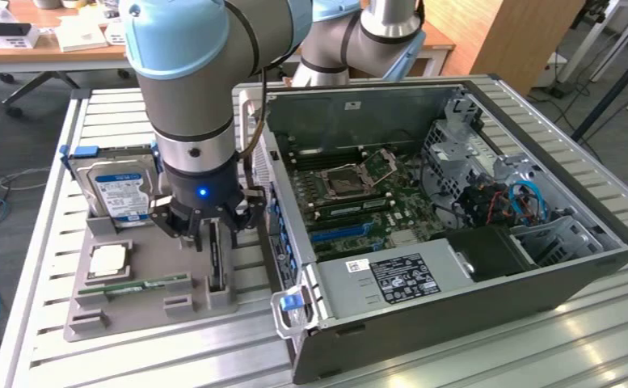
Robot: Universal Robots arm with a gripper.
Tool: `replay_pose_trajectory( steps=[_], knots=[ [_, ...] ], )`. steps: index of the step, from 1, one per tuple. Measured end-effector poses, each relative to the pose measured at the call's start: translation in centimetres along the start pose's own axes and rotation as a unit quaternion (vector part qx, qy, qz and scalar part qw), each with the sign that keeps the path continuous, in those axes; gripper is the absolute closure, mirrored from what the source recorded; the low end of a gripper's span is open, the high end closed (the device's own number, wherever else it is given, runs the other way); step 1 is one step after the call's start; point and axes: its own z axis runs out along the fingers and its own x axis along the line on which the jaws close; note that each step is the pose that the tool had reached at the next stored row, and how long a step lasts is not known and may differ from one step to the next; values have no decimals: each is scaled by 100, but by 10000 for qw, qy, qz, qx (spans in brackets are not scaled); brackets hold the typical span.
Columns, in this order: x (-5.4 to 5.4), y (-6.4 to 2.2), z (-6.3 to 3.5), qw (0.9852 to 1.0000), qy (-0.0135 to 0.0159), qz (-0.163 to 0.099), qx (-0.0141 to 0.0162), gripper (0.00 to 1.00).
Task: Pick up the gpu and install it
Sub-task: 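Pick up the gpu and move the gpu toward the slot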
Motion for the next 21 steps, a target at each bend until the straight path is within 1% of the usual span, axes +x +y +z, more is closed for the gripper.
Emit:
replay_pose_trajectory(
  steps=[10,11,15,17,18,21],
  knots=[
    [0,0,0,10000,0,0,0,48],
    [0,0,0,10000,0,0,0,55],
    [0,0,0,10000,0,0,0,55],
    [0,0,0,10000,0,0,0,57],
    [0,0,0,10000,0,0,0,64],
    [0,0,0,10000,0,0,0,64]
  ],
)
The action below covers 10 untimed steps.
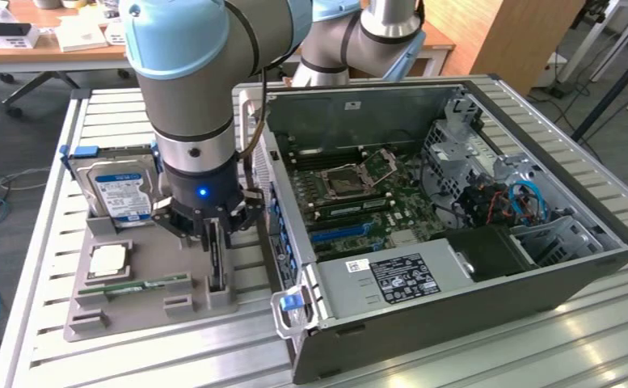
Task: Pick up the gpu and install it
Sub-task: 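Pick up the gpu and move the gpu toward the slot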
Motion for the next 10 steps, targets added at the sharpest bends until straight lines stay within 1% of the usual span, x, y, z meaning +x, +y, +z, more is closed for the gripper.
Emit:
replay_pose_trajectory(
  steps=[10],
  knots=[
    [0,1,-15,10000,0,0,0,64]
  ],
)
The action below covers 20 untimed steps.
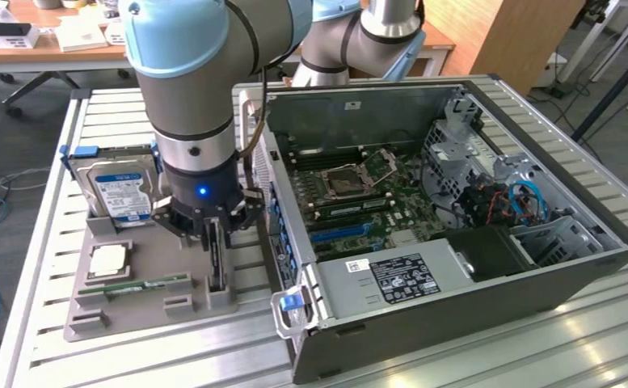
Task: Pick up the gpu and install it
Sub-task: 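Pick up the gpu and move the gpu toward the slot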
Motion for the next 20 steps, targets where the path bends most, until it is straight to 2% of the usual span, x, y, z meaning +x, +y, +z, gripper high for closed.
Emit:
replay_pose_trajectory(
  steps=[20],
  knots=[
    [29,-2,-2,10000,-7,3,-1,64]
  ],
)
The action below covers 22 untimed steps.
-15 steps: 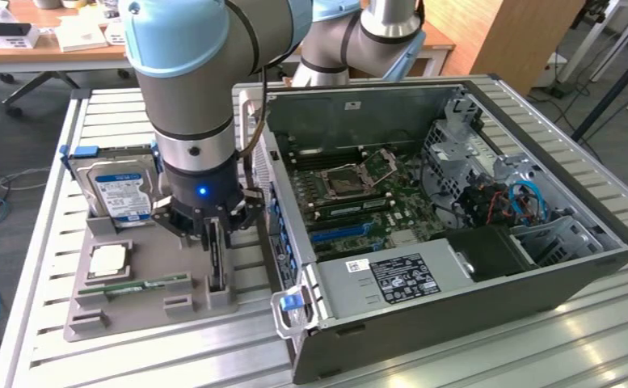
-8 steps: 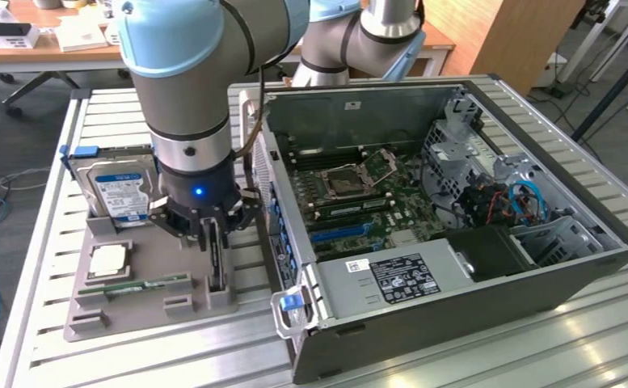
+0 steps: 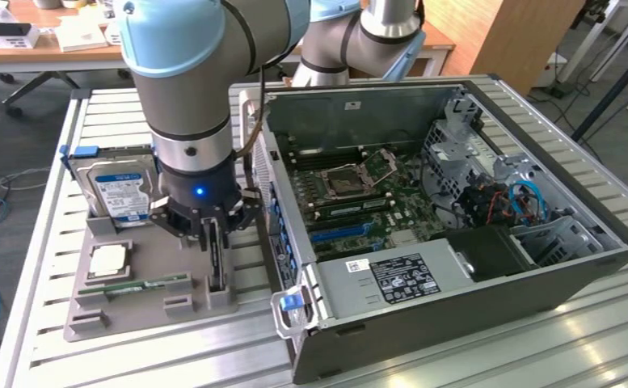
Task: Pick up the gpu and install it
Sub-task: 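Pick up the gpu and move the gpu toward the slot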
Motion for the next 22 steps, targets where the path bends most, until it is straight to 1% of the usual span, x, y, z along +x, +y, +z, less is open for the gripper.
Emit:
replay_pose_trajectory(
  steps=[18,20,21,22],
  knots=[
    [-4,0,6,10000,0,0,0,64],
    [-3,0,5,10000,1,0,1,65],
    [-4,0,5,10000,1,-1,1,71],
    [-4,0,6,10000,0,0,0,74]
  ],
)
